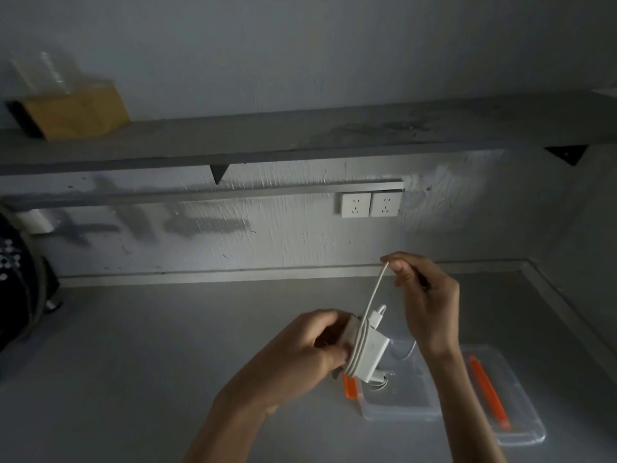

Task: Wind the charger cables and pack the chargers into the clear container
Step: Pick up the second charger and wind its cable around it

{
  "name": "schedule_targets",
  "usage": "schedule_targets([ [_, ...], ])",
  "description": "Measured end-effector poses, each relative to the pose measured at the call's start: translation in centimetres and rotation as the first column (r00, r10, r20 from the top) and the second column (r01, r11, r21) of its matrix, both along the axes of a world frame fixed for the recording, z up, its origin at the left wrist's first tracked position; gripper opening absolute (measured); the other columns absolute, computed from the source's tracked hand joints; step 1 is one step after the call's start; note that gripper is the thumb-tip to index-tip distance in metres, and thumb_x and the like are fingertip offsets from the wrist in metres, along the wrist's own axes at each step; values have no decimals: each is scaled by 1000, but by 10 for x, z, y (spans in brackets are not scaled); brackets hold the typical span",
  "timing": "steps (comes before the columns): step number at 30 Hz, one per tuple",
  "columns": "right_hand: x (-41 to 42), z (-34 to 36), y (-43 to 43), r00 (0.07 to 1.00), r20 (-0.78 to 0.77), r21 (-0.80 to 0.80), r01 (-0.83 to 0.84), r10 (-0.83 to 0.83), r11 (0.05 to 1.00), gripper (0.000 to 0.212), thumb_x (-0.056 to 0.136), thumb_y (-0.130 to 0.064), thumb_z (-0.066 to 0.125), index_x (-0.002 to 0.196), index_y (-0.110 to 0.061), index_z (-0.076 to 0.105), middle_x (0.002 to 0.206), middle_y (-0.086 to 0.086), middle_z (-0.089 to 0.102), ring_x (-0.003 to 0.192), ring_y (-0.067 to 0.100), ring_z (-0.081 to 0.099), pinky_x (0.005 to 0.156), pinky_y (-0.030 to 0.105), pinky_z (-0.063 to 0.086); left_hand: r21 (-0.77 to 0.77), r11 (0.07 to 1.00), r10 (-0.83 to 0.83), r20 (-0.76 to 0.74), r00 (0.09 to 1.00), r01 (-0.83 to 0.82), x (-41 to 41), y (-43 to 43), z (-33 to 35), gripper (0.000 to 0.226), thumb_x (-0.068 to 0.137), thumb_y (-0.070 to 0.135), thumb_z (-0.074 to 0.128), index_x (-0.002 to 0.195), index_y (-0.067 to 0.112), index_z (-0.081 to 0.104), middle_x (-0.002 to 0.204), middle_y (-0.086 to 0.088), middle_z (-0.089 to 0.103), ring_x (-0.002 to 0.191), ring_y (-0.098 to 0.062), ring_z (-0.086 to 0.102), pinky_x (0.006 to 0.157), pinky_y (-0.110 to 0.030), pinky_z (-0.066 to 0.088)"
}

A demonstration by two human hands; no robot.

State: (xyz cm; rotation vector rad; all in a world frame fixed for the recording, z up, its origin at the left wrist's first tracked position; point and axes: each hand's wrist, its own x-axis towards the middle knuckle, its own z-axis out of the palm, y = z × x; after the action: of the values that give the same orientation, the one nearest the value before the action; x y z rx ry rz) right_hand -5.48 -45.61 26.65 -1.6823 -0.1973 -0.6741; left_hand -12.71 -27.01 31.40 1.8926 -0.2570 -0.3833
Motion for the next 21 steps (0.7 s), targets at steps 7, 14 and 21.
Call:
schedule_targets([
  [7,5,-22,6,956,-198,18,-216,215,976,21,89,-13,67,78,-28,77,79,-10,76,68,4,64,69,22,52,-42,999,24,82,996,-21,5,5,7,28,87,3,59,112,11,68,97,-18,70,75,-13,60,72,-32,47],
  [14,-56,-48,36,867,-363,-179,-425,342,887,23,97,-31,55,88,-44,71,54,-9,61,50,-1,51,56,15,43,-291,920,280,15,960,-263,36,25,11,29,90,-9,53,109,3,71,96,-18,75,84,-20,67,73,-22,54],
  [21,-77,0,15,986,-42,-708,-141,159,692,16,89,-36,56,96,-35,71,68,-15,68,60,3,67,52,21,52,-47,905,425,71,902,-423,50,13,-31,19,90,-3,55,92,7,71,74,-2,69,62,-11,61,64,-28,50],
])
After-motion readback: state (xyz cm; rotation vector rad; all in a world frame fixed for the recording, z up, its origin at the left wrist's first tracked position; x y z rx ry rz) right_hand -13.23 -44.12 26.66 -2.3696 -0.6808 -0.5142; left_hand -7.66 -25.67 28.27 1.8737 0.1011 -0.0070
